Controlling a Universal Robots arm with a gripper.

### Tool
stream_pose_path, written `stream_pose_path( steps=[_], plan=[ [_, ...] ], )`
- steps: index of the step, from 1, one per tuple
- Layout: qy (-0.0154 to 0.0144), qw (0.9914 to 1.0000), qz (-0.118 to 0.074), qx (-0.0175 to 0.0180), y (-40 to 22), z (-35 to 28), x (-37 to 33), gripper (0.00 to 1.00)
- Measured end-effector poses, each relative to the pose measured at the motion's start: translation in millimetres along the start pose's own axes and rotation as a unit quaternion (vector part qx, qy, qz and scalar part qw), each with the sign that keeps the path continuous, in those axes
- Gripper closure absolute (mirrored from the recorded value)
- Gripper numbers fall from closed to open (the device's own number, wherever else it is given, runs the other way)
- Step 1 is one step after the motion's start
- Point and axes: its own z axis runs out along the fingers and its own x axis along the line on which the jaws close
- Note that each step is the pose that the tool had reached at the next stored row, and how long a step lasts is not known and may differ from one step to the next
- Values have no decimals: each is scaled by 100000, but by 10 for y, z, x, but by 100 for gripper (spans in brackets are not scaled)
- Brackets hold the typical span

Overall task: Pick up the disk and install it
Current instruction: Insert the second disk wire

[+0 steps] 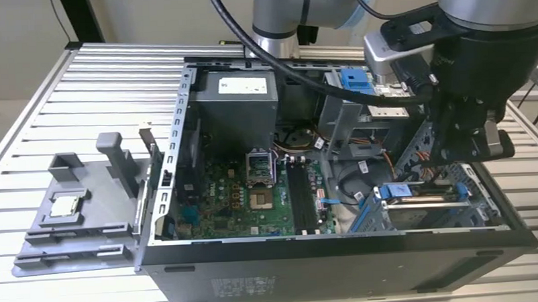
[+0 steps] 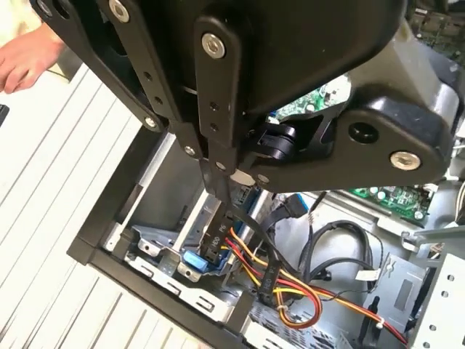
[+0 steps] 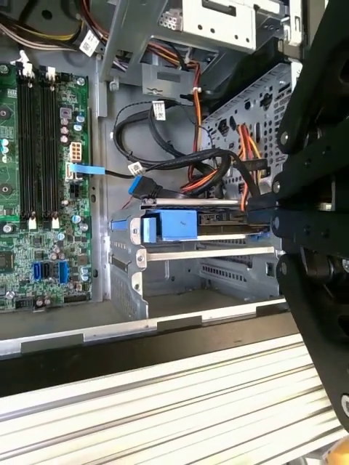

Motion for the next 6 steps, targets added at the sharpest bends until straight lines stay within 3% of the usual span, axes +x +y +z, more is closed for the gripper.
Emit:
stream_pose_path(
  steps=[6],
  plan=[
    [8,100000,-5,13,-9,-31,0,100]
  ],
)
